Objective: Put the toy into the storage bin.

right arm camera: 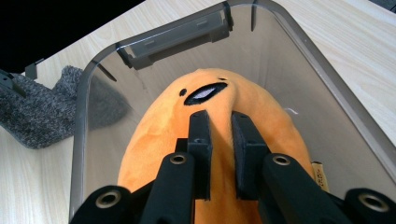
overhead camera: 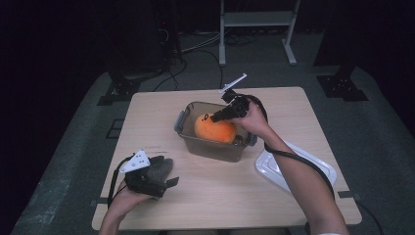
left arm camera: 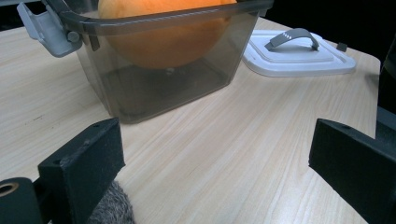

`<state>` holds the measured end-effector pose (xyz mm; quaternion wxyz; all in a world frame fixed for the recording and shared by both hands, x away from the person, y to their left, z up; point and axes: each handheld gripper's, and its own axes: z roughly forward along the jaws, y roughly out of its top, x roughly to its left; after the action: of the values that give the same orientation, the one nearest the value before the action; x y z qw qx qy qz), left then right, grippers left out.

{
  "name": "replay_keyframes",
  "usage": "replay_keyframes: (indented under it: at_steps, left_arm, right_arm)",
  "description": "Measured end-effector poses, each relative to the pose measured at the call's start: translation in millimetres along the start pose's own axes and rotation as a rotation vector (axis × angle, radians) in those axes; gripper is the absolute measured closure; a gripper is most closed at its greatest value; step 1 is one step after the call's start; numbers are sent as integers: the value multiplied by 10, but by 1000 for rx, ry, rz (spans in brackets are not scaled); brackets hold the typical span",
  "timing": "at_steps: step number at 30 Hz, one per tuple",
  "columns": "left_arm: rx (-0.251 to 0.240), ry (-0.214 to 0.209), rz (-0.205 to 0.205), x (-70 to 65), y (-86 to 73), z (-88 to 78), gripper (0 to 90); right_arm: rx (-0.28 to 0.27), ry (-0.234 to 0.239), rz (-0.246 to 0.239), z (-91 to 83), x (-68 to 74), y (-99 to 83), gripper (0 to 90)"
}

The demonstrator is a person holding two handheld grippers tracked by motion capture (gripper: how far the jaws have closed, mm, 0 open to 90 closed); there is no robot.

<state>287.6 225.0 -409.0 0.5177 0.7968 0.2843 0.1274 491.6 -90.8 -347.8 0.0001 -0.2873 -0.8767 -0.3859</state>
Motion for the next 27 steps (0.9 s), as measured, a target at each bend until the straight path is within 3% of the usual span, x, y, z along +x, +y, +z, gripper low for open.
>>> replay_keyframes:
  at_steps: [27]
  left_arm:
    - [1,-1,-2,-1,-1,0,26]
  right_arm:
    - [41,10,-3,102,21,-25,750]
